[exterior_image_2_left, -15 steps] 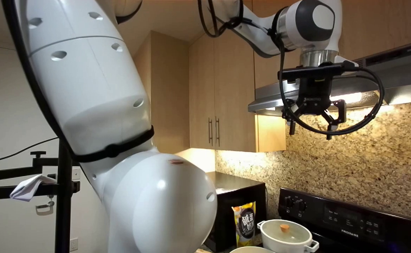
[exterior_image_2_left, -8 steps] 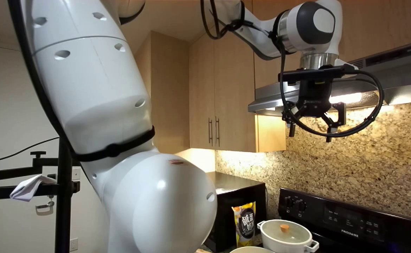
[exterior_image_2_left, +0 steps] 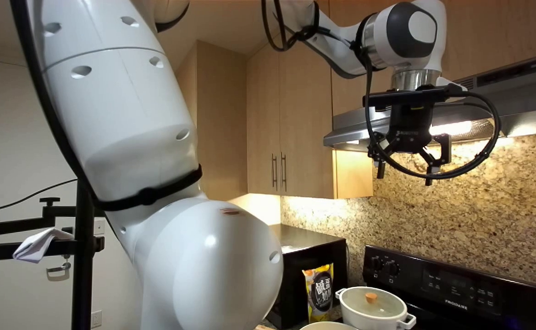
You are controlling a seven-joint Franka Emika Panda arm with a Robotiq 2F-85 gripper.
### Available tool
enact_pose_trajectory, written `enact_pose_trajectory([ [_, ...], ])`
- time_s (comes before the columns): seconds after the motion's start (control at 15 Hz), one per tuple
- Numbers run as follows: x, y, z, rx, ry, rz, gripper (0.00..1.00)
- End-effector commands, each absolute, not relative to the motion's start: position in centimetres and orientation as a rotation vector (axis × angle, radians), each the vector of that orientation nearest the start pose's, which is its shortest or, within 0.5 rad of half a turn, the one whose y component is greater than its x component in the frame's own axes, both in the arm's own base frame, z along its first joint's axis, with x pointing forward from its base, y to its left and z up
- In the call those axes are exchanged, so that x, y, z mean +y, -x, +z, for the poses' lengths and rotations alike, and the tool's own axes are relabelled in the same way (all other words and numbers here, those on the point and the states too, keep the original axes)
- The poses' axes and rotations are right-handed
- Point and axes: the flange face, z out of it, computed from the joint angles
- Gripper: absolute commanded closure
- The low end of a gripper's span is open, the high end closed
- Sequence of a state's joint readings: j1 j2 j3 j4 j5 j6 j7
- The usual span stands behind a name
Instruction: Turn on the light above the stove
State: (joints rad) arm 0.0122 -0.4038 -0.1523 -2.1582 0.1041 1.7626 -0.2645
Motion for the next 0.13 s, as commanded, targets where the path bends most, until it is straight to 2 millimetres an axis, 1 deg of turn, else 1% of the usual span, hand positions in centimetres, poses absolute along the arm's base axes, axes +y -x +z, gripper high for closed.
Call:
enact_pose_trajectory([
  [0.0, -6.0, -43.03, 56.0, -0.174, 2.978, -0.051, 0.0],
  [0.07, -6.0, -43.03, 56.0, -0.174, 2.978, -0.051, 0.0],
])
